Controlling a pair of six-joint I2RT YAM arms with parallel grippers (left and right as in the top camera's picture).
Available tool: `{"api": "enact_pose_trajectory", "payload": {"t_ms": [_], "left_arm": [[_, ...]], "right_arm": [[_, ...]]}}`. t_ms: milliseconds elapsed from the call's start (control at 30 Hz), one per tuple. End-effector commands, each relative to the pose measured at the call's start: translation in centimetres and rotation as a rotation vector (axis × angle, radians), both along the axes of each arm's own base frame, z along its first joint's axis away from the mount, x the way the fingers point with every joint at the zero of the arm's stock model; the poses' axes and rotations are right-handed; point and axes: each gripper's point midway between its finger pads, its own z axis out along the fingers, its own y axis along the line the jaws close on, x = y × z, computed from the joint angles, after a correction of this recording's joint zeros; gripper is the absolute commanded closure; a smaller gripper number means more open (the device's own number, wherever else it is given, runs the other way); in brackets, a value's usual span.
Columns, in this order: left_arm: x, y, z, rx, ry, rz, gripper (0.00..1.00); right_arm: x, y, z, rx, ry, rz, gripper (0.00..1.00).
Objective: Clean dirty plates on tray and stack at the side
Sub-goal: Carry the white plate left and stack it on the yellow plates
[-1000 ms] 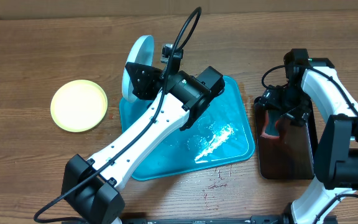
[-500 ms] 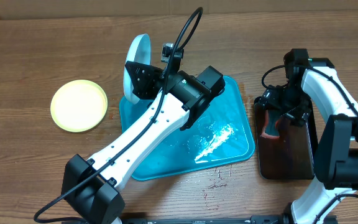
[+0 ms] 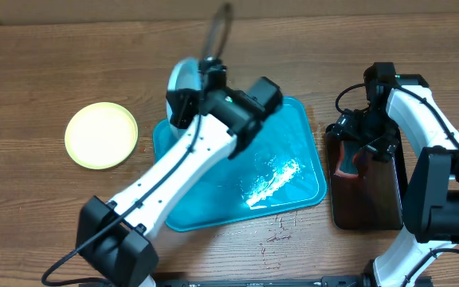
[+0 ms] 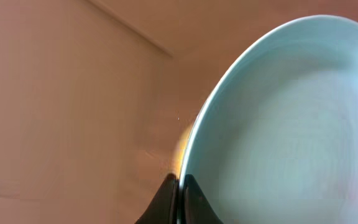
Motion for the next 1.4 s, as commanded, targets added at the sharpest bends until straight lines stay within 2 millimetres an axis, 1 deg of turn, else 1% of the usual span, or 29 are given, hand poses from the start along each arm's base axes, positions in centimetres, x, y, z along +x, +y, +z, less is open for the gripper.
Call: {"api": "enact_pose_trajectory", "payload": {"t_ms": [0,33,100,233,367,400,467,533,667,767,833,867,900,1033,1133,1200,1267,1367], "left_arm": [[-1.5,-3.2,-4.8,-0.460,0.253,-0.016,0.95],[-1.7,-3.8,-5.4,-0.517,0.301,-0.036,0.95],[-1.8,-4.0,-6.1,-0.602,0.350,-0.030,0.95],[-1.6,-2.6,-7.1,-0.733,0.396,0.039,0.95],[-1.1,-2.5,-8.1,-0.988,0.473,0.048,0.95],[-0.8,-2.1,-8.3,-1.046,0.476,0.062,0.95],[-0.4,-0.5,-8.6,-1.108,0.462,0.111,0.95],[-0.2,1.7,-9.2,-1.146,0.445,0.174,0.95],[-0.6,6.2,-11.7,-1.254,0.426,0.303,0.95],[-0.9,8.3,-13.6,-1.373,0.402,0.346,0.95],[-1.1,9.9,-14.8,-1.449,0.364,0.382,0.95],[-1.2,11.1,-15.5,-1.485,0.331,0.405,0.95],[-1.2,11.6,-15.9,-1.499,0.313,0.415,0.95],[-2.0,15.7,-17.8,-1.516,0.218,0.494,0.95],[-2.6,17.6,-18.3,-1.501,0.181,0.530,0.95],[-3.0,19.3,-18.6,-1.460,0.155,0.574,0.96],[-3.8,21.6,-19.1,-1.390,0.114,0.669,0.96],[-4.9,24.3,-19.4,-1.320,0.065,0.762,0.96]], "right_arm": [[0.1,0.1,0.3,0.001,-0.011,0.000,0.00],[0.1,0.1,0.3,0.001,-0.011,0.000,0.00],[0.1,0.1,0.3,0.001,-0.011,0.000,0.00],[0.1,0.1,0.3,0.001,-0.011,0.000,0.00],[0.1,0.1,0.3,0.001,-0.011,0.000,0.00],[0.1,0.1,0.3,0.001,-0.011,0.000,0.00],[0.1,0.1,0.3,0.001,-0.011,0.000,0.00],[0.1,0.1,0.3,0.001,-0.011,0.000,0.00],[0.1,0.1,0.3,0.001,-0.011,0.000,0.00],[0.1,0.1,0.3,0.001,-0.011,0.000,0.00],[0.1,0.1,0.3,0.001,-0.011,0.000,0.00],[0.1,0.1,0.3,0.001,-0.011,0.000,0.00],[0.1,0.1,0.3,0.001,-0.011,0.000,0.00],[0.1,0.1,0.3,0.001,-0.011,0.000,0.00],[0.1,0.1,0.3,0.001,-0.012,0.000,0.00],[0.1,0.1,0.3,0.001,-0.011,0.000,0.00],[0.1,0.1,0.3,0.001,-0.012,0.000,0.00],[0.1,0.1,0.3,0.001,-0.011,0.000,0.00]]}}
